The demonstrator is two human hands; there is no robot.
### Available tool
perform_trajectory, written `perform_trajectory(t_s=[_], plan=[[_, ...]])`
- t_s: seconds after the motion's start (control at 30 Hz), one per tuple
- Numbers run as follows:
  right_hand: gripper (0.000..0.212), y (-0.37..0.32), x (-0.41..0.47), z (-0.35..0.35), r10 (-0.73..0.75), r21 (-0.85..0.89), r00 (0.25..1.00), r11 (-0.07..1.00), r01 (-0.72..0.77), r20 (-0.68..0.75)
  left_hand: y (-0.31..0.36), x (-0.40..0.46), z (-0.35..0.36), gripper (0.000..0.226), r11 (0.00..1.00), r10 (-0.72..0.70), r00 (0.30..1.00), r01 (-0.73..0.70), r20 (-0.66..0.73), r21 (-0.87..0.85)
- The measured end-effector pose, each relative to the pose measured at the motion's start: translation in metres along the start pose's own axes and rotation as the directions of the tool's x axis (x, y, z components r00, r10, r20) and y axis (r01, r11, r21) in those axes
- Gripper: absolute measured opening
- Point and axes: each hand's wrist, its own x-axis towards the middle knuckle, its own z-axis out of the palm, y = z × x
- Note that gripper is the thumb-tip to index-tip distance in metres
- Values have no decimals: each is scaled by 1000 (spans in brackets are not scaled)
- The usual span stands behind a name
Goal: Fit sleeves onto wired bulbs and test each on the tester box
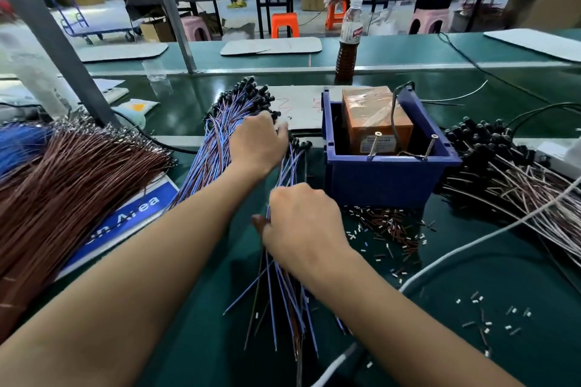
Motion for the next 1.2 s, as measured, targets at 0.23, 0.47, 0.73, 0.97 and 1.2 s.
perform_trajectory(t_s=[0.23, 0.47, 0.73, 0.97, 1.2], plan=[[27, -9, 43, 12, -12, 92, 999, 996, 15, -30, -65, 21, -24, 55, 916, -340, 940, 327, 17, 232], [17, -21, 77, 31, 74, 280, 997, 957, -78, 26, -87, 28, -25, 36, 887, -458, 885, 461, 81, -26], [21, -15, 101, 35, 303, 714, 952, 674, -186, -37, -60, 17, -53, 15, 476, -640, 769, 395, -1, -786], [25, -10, 85, 16, 216, 939, 974, 343, -14, -64, 18, -28, -76, 13, -208, -437, 880, 103, 187, -973], [27, 31, 46, -8, 88, 843, 978, 526, 116, -189, 40, -37, -104, 21, -452, -310, 906, 128, 290, -883]])
